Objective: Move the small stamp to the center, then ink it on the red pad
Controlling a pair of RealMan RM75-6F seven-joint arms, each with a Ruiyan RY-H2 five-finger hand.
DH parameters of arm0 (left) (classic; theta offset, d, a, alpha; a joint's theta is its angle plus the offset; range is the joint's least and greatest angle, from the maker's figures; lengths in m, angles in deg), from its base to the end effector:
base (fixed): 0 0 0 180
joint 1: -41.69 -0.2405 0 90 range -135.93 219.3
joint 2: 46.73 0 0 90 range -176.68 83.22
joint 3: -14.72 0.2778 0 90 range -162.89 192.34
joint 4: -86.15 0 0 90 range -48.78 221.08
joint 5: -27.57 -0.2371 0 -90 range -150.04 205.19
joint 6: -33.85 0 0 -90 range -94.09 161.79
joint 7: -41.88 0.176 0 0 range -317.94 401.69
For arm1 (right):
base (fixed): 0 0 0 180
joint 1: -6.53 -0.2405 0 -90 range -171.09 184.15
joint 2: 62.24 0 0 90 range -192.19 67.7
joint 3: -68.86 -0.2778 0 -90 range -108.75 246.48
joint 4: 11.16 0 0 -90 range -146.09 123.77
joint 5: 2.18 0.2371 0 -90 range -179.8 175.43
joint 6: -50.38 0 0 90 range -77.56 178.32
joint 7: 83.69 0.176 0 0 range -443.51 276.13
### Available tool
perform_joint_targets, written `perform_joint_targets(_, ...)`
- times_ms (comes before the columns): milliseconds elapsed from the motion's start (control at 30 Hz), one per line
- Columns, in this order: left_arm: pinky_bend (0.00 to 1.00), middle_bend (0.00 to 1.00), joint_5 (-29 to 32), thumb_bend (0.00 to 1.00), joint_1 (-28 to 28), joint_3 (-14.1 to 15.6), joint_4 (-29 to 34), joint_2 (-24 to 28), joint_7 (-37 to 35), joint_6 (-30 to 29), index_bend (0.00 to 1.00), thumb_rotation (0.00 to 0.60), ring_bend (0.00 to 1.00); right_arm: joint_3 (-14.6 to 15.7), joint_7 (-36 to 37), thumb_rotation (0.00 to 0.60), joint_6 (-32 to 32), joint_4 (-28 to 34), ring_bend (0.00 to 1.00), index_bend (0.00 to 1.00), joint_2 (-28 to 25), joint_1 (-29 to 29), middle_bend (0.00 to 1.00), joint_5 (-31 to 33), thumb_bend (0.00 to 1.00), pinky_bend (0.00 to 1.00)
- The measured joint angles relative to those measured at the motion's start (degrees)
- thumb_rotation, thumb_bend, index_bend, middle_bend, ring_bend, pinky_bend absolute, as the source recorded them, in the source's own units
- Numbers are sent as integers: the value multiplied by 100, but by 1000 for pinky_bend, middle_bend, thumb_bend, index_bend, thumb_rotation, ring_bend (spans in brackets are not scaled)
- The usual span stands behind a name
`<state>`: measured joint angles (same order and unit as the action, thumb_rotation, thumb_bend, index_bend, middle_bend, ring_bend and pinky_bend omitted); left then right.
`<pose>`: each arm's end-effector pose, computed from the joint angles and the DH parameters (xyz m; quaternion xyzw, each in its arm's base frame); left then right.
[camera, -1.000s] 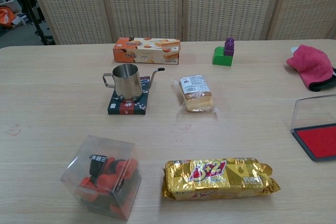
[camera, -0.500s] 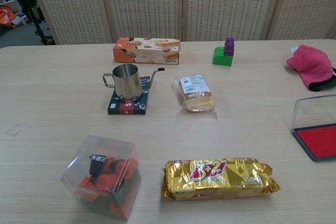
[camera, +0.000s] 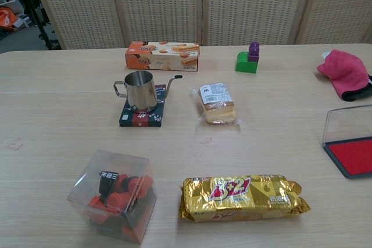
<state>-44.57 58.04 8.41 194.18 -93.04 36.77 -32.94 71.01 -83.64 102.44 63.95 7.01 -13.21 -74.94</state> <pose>-0.2980 0.2820 0.1912 -0.5976 -0.4729 -0.3577 0.5397 -0.4263 -0.2808 0.0778 0.6843 -0.4759 0.1639 0.5276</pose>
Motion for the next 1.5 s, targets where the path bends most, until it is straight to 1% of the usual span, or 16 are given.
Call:
perform_joint_targets(167,0,0,-11,182,-1,2,-3,4,-19,1,0,600,0,-20,-162,600,29,-32,1000,597,71,35,966,40,616,1000)
perform_joint_targets(333,0,0,-7,182,-2,1,-9,8,-30,2,0,600,0,-35,-199,600,-4,-39,1000,595,78,39,966,47,569,1000)
perform_joint_targets(400,0,0,-6,182,-3,3,-11,7,-23,0,0,600,0,-32,-200,600,-17,-41,1000,582,73,37,966,28,566,1000)
perform_joint_targets(467,0,0,-3,182,-3,3,-11,7,-21,0,0,600,0,-27,-187,600,-47,-41,1000,562,62,32,965,4,540,1000)
perform_joint_targets(733,0,0,8,182,3,8,-13,9,-9,19,0,600,0,-17,-82,600,-56,-100,1000,535,73,38,964,-129,467,1000)
perform_joint_targets(933,0,0,25,182,6,14,-1,18,11,34,0,600,0,-14,-1,600,-83,-146,1000,490,76,41,963,-189,465,1000)
perform_joint_targets(1033,0,0,23,182,6,13,3,20,8,32,0,600,0,-15,21,600,-89,-152,1000,483,76,45,963,-208,452,1000)
perform_joint_targets(1167,0,0,16,182,4,14,9,20,6,27,0,600,0,-14,80,600,-78,-159,1000,476,74,51,963,-260,370,1000)
perform_joint_targets(1200,0,0,16,182,4,15,10,20,6,26,0,600,0,-12,96,600,-79,-161,1000,473,70,51,963,-277,363,1000)
perform_joint_targets(1500,0,0,16,182,4,16,10,17,15,24,0,600,0,-12,143,600,-81,-170,1000,436,60,54,963,-334,363,1000)
